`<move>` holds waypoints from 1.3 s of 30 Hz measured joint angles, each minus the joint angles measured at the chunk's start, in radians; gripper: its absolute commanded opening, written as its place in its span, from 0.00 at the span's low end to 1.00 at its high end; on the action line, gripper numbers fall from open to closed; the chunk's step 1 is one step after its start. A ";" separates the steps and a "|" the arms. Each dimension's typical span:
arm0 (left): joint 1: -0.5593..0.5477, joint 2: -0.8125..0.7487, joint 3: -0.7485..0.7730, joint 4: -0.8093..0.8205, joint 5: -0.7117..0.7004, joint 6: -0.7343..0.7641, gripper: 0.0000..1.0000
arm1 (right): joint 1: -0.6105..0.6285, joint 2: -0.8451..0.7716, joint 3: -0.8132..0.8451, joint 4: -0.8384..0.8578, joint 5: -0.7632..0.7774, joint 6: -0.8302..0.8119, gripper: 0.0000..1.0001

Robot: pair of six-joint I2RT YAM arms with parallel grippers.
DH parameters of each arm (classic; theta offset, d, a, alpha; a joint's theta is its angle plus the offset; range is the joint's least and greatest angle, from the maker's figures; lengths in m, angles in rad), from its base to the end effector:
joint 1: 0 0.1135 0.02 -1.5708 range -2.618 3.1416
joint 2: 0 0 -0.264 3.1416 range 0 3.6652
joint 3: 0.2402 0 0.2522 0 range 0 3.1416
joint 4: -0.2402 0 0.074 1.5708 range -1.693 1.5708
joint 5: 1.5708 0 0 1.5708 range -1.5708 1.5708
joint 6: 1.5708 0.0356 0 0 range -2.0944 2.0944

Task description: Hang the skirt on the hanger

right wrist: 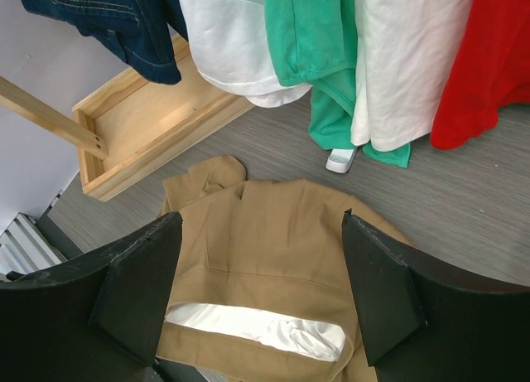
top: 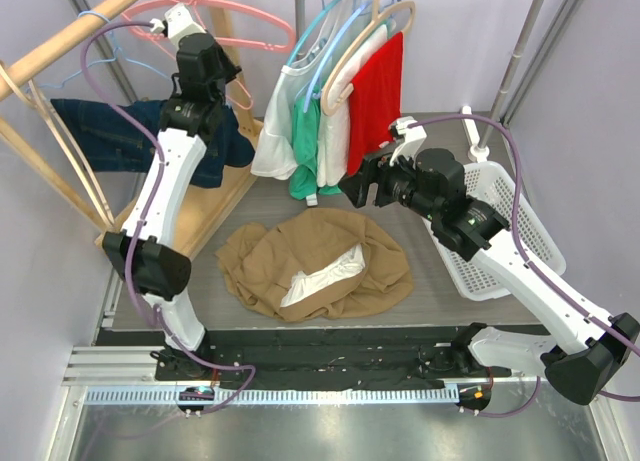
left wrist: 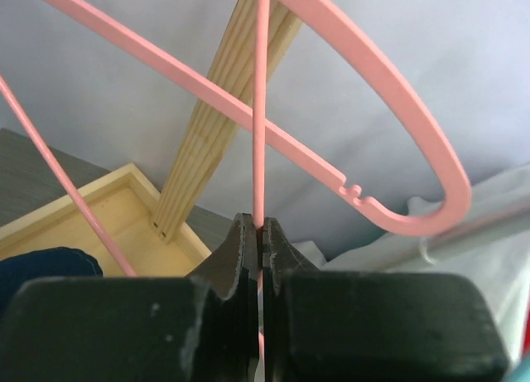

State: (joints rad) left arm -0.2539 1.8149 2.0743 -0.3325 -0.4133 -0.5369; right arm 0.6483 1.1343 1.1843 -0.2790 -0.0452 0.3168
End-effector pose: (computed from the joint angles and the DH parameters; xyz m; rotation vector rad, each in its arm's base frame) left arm 0.4019 -0.0895 0.4827 -0.5390 1.5535 -0.2656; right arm 0.2037 0.1563 0.4000 -0.3397 1.8286 0.7221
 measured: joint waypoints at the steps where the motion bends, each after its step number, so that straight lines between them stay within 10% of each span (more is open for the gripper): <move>1: 0.000 -0.025 -0.019 0.001 0.009 -0.006 0.00 | 0.000 0.000 0.000 -0.002 0.001 0.000 0.83; 13: -0.039 -0.303 -0.256 0.010 0.181 -0.104 0.00 | 0.000 -0.021 0.002 -0.058 0.076 0.006 0.93; 39: -0.705 -0.793 -0.777 -0.026 0.098 -0.077 0.00 | 0.048 0.095 0.318 0.214 -0.114 -0.101 0.91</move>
State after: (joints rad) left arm -0.9592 1.0218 1.2968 -0.3584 -0.3153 -0.6144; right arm 0.6964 1.2297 1.5021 -0.0647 -0.1596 0.2157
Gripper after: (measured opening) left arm 0.026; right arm 0.906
